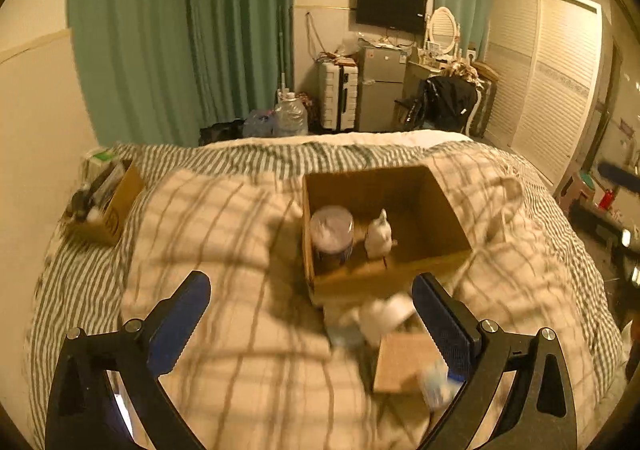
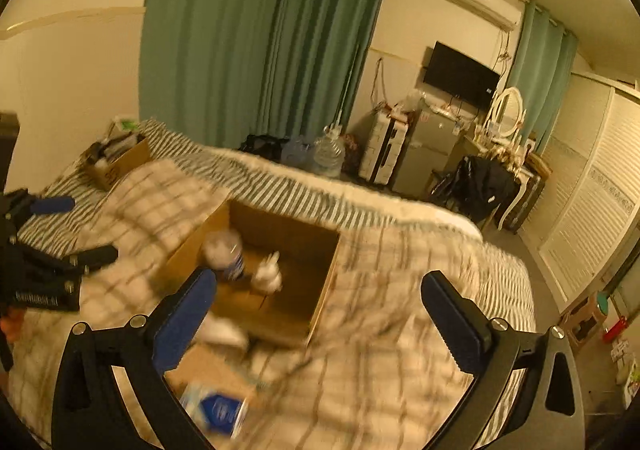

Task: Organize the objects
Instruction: 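Carry the jar into the box and open the left tool while the right tool drops the figurine in, then grasp the blue Vinda tissue pack with the right tool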

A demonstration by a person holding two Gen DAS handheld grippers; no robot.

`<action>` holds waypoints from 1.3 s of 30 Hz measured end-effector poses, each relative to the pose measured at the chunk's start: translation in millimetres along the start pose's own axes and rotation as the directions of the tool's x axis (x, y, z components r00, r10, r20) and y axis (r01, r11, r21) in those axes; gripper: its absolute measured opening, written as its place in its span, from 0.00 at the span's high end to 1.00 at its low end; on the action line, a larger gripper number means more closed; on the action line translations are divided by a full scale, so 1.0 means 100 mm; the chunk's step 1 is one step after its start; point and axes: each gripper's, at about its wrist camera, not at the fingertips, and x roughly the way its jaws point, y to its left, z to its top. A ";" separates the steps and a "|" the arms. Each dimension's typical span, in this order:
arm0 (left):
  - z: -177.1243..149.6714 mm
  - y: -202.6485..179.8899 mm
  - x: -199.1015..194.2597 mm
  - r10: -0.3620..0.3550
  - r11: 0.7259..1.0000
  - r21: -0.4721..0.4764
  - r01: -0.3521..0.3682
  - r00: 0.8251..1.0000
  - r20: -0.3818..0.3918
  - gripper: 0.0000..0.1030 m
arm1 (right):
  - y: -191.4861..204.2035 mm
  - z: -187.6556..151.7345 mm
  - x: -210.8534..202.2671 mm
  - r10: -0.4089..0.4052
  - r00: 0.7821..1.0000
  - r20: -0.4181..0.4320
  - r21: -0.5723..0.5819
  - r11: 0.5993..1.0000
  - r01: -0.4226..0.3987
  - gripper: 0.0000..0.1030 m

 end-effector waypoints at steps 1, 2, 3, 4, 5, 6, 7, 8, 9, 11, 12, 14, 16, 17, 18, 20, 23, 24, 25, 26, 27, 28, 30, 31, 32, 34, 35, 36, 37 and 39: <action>-0.13 0.00 -0.04 0.009 1.000 -0.014 -0.009 1.000 0.004 0.00 | 0.08 -0.16 -0.04 -0.008 1.000 -0.007 -0.002 1.000 0.008 0.00; -0.22 -0.01 -0.04 0.011 1.000 -0.027 -0.011 1.000 -0.002 0.00 | 0.14 -0.29 -0.04 -0.016 1.000 -0.019 0.001 1.000 0.016 0.00; -0.34 -0.02 -0.02 0.005 0.999 -0.050 -0.006 1.000 -0.015 0.00 | 0.22 -0.44 0.00 -0.013 0.999 -0.044 -0.001 1.000 0.013 0.00; -0.45 -0.02 0.01 -0.006 0.997 -0.075 0.004 1.000 -0.026 0.00 | 0.30 -0.59 0.06 0.001 0.997 -0.080 -0.003 1.000 -0.001 0.00; -0.57 -0.01 0.07 -0.015 0.994 -0.107 0.011 0.999 -0.038 0.00 | 0.38 -0.74 0.16 0.012 0.993 -0.121 0.008 1.000 -0.011 0.00; -0.68 0.01 0.15 -0.010 0.991 -0.134 0.002 0.998 -0.056 0.00 | 0.47 -0.87 0.27 0.024 0.987 -0.160 0.012 1.000 -0.023 0.00; -0.76 0.02 0.21 0.004 0.989 -0.150 -0.014 0.998 -0.066 0.00 | 0.52 -0.98 0.36 0.029 0.982 -0.188 0.009 1.000 -0.028 0.00; -0.84 0.04 0.31 0.036 0.987 -0.155 -0.046 0.997 -0.067 0.00 | 0.59 -1.10 0.46 0.026 0.973 -0.228 0.000 1.000 -0.027 0.00; -0.87 0.04 0.39 0.063 0.987 -0.144 -0.074 0.995 -0.081 0.00 | 0.64 -1.19 0.54 0.025 0.966 -0.258 -0.013 0.999 -0.029 0.00; -0.89 0.06 0.53 0.091 0.987 -0.122 -0.105 0.989 -0.114 0.00 | 0.75 -1.29 0.67 0.031 0.953 -0.302 -0.035 0.998 -0.043 0.00; -0.92 0.09 0.57 0.092 0.986 -0.126 -0.106 0.989 -0.117 0.00 | 0.80 -1.31 0.71 0.039 0.949 -0.313 -0.045 0.997 -0.056 0.00; -0.94 0.13 0.62 0.071 0.986 -0.141 -0.087 0.991 -0.114 0.00 | 0.84 -1.34 0.76 0.057 0.943 -0.327 -0.040 0.996 -0.074 0.00; -0.98 0.15 0.65 0.068 0.987 -0.138 -0.084 0.991 -0.116 0.00 | 0.87 -1.34 0.83 0.086 0.933 -0.350 -0.028 0.994 -0.102 0.00; -1.00 0.16 0.67 0.071 0.987 -0.133 -0.087 0.990 -0.118 0.00 | 0.91 -1.36 0.88 0.095 0.927 -0.364 -0.026 0.993 -0.112 0.00; -1.01 0.16 0.68 0.071 0.987 -0.132 -0.088 0.990 -0.124 0.00 | 0.96 -1.37 0.93 0.104 0.921 -0.374 -0.027 0.992 -0.123 0.00; -1.03 0.16 0.71 0.061 0.988 -0.133 -0.079 0.989 -0.135 0.00 | 1.04 -1.41 1.02 0.127 0.910 -0.394 -0.028 0.988 -0.150 0.01; -1.04 0.15 0.70 0.070 0.987 -0.137 -0.089 0.988 -0.135 0.00 | 1.07 -1.47 1.13 0.106 0.892 -0.439 -0.041 0.990 -0.137 0.22; -1.05 0.13 0.71 0.069 0.987 -0.134 -0.087 0.988 -0.137 0.00 | 1.06 -1.48 1.13 0.107 0.887 -0.448 -0.036 0.990 -0.137 0.25; -1.06 0.11 0.71 0.060 0.989 -0.127 -0.079 0.988 -0.142 0.00 | 1.01 -1.46 1.07 0.111 0.891 -0.440 -0.033 0.990 -0.140 0.25; -1.08 0.07 0.71 0.052 0.991 -0.115 -0.070 0.987 -0.149 0.00 | 0.97 -1.43 1.01 0.112 0.901 -0.419 -0.033 0.990 -0.139 0.26; -1.09 0.05 0.71 0.054 0.991 -0.109 -0.071 0.987 -0.152 0.00 | 0.90 -1.38 0.90 0.115 0.915 -0.386 -0.026 0.990 -0.135 0.26; -1.09 0.02 0.71 0.054 0.992 -0.102 -0.070 0.986 -0.155 0.00 | 0.82 -1.33 0.82 0.116 0.925 -0.363 -0.018 0.991 -0.132 0.26; -1.07 -0.04 0.71 0.039 0.994 -0.092 -0.055 0.986 -0.165 0.00 | 0.64 -1.22 0.68 0.095 0.943 -0.319 -0.014 0.994 -0.105 0.26; -1.05 -0.06 0.71 0.029 0.995 -0.094 -0.045 0.986 -0.164 0.00 | 0.53 -1.16 0.62 0.062 0.954 -0.293 -0.020 0.997 -0.071 0.26; -0.99 -0.10 0.71 0.018 0.995 -0.095 -0.033 0.988 -0.156 0.00 | 0.45 -1.11 0.60 0.041 0.959 -0.280 -0.023 0.998 -0.050 0.26; -0.91 -0.18 0.74 0.019 0.996 -0.085 -0.032 0.989 -0.145 0.00 | 0.27 -1.04 0.58 0.014 0.966 -0.257 -0.016 1.000 -0.018 0.26; -0.84 -0.25 0.80 0.030 0.996 -0.074 -0.041 0.988 -0.151 0.00 | 0.22 -1.01 0.58 0.009 0.968 -0.250 -0.014 1.000 -0.013 0.26; -0.81 -0.29 0.84 0.026 0.997 -0.072 -0.038 0.987 -0.157 0.00 | 0.16 -0.99 0.60 0.007 0.970 -0.242 -0.013 1.000 -0.010 0.26; -0.77 -0.34 0.90 0.015 0.997 -0.071 -0.027 0.987 -0.163 0.00 | 0.11 -0.97 0.63 0.007 0.971 -0.239 -0.011 1.000 -0.010 0.26; -0.70 -0.46 1.04 0.013 0.998 -0.058 -0.024 0.985 -0.173 0.00 | 0.06 -0.94 0.75 0.007 0.970 -0.243 -0.013 1.000 -0.010 0.26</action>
